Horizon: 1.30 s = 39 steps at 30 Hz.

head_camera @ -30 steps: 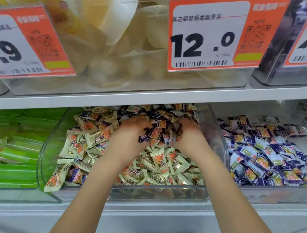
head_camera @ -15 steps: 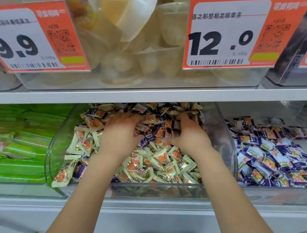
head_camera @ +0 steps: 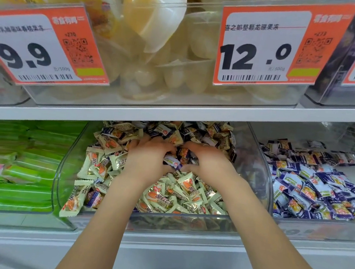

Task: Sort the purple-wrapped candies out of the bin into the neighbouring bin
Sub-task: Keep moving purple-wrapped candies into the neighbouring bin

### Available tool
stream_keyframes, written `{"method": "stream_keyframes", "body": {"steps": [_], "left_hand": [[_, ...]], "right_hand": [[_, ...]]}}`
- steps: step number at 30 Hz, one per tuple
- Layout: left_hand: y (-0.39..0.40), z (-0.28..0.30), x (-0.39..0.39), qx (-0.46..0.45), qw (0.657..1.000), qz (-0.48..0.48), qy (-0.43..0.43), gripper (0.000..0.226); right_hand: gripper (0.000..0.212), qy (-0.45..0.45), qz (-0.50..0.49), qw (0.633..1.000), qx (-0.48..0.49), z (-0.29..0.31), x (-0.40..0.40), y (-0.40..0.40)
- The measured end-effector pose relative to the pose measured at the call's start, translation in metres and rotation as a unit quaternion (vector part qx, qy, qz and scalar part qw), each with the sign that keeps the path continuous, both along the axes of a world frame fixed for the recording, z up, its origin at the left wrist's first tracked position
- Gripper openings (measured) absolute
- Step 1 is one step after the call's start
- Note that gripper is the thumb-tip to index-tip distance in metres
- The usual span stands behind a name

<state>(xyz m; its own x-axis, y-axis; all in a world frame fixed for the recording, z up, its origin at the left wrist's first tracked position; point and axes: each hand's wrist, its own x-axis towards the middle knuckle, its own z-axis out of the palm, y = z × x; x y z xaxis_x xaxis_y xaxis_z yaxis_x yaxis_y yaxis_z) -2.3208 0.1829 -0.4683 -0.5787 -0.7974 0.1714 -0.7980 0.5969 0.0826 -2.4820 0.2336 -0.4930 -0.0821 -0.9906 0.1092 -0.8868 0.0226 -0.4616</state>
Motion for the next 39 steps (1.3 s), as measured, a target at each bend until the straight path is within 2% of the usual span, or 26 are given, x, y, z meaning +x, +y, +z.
{"method": "stream_keyframes", "body": {"steps": [4, 10, 16, 19, 23, 25, 27, 29, 32, 35, 39], "left_hand": [[0.001, -0.003, 0.002, -0.039, 0.999, -0.020, 0.015, 0.028], [0.003, -0.001, 0.007, -0.063, 0.996, -0.030, 0.052, 0.026], [0.013, 0.020, 0.011, 0.008, 0.987, -0.025, 0.160, 0.030], [0.021, 0.030, 0.011, 0.055, 0.975, -0.028, 0.216, 0.023], [0.036, 0.039, 0.008, 0.112, 0.955, -0.041, 0.271, 0.030], [0.046, 0.042, 0.005, 0.161, 0.936, -0.051, 0.308, 0.033], [0.053, 0.044, -0.005, 0.196, 0.914, -0.052, 0.352, 0.025], [0.061, 0.045, -0.019, 0.203, 0.902, -0.060, 0.376, 0.016], [0.074, 0.045, -0.047, 0.190, 0.893, -0.085, 0.398, 0.021], [0.084, 0.042, -0.072, 0.174, 0.898, -0.094, 0.393, 0.031], [0.090, 0.036, -0.096, 0.088, 0.930, -0.099, 0.344, 0.035]], "right_hand": [[0.040, -0.010, 0.024, 1.000, -0.011, -0.002, 0.001, 0.000], [0.032, -0.150, 0.012, 0.988, -0.014, 0.001, -0.001, 0.003], [0.035, -0.252, 0.002, 0.967, -0.022, 0.015, -0.003, 0.012], [0.026, -0.291, -0.002, 0.955, -0.047, 0.031, -0.001, 0.024], [0.018, -0.331, 0.007, 0.940, -0.082, 0.056, -0.003, 0.048], [0.017, -0.312, 0.004, 0.944, -0.102, 0.065, -0.005, 0.062], [0.015, -0.257, -0.019, 0.956, -0.138, 0.073, -0.011, 0.076], [0.010, -0.237, -0.049, 0.955, -0.170, 0.078, -0.020, 0.089], [0.016, -0.226, -0.116, 0.945, -0.205, 0.081, -0.044, 0.102], [0.023, -0.198, -0.183, 0.941, -0.202, 0.076, -0.075, 0.113], [0.029, -0.126, -0.271, 0.944, -0.143, 0.062, -0.115, 0.132]]}}
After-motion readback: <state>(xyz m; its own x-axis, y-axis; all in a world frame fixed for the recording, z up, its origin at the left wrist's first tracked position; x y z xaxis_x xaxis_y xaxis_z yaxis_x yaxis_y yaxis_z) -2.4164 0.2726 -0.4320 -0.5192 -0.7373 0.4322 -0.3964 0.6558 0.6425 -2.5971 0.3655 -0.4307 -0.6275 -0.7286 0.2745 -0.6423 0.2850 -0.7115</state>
